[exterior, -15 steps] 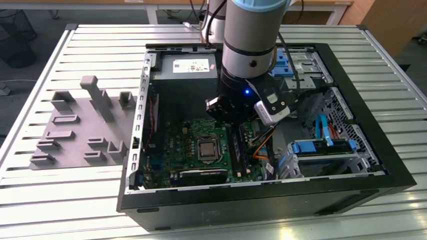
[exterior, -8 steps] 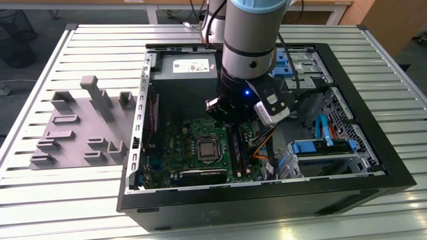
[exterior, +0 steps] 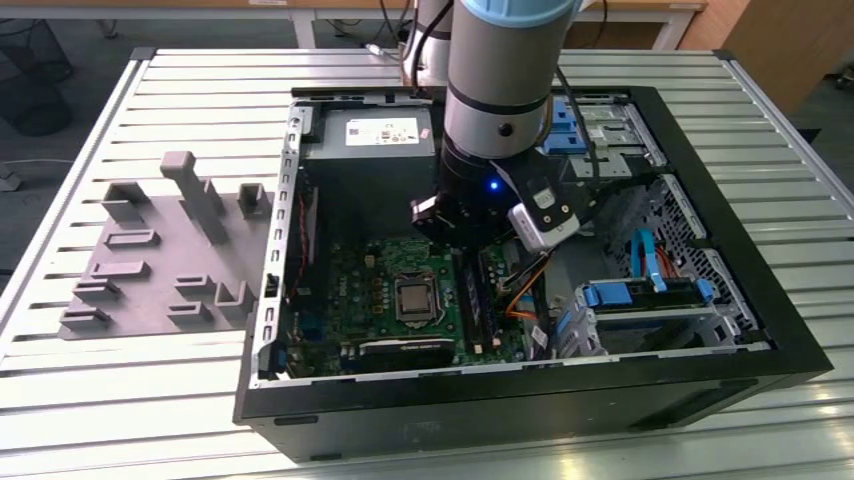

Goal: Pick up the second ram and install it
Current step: 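Insert the second ram into the second slot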

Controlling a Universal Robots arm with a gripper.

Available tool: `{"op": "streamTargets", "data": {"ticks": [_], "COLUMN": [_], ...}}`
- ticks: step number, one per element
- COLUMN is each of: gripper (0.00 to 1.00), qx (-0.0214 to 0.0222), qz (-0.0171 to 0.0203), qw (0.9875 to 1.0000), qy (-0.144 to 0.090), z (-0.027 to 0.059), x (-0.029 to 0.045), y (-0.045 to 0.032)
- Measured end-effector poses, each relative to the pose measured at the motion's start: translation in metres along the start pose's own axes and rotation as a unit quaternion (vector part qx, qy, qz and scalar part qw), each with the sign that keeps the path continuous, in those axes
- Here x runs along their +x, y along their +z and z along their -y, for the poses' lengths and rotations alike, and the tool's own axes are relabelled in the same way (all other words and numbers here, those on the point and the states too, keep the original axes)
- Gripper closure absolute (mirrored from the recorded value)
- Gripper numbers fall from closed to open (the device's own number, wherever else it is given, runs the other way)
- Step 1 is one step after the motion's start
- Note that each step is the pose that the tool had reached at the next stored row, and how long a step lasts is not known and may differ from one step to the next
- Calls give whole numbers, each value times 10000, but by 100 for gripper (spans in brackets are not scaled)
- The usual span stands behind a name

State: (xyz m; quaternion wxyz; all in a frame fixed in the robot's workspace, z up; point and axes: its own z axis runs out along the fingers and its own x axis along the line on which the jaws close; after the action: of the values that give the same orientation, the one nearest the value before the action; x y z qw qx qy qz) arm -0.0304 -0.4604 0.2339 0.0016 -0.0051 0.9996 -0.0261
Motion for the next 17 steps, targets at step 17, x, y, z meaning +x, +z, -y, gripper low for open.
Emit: {"op": "streamTargets", "data": {"ticks": [17], "gripper": [86], "qx": [2], "qz": [-4], "qw": [10000], "qy": [68], "z": [63], "x": [-21], "y": [61]}}
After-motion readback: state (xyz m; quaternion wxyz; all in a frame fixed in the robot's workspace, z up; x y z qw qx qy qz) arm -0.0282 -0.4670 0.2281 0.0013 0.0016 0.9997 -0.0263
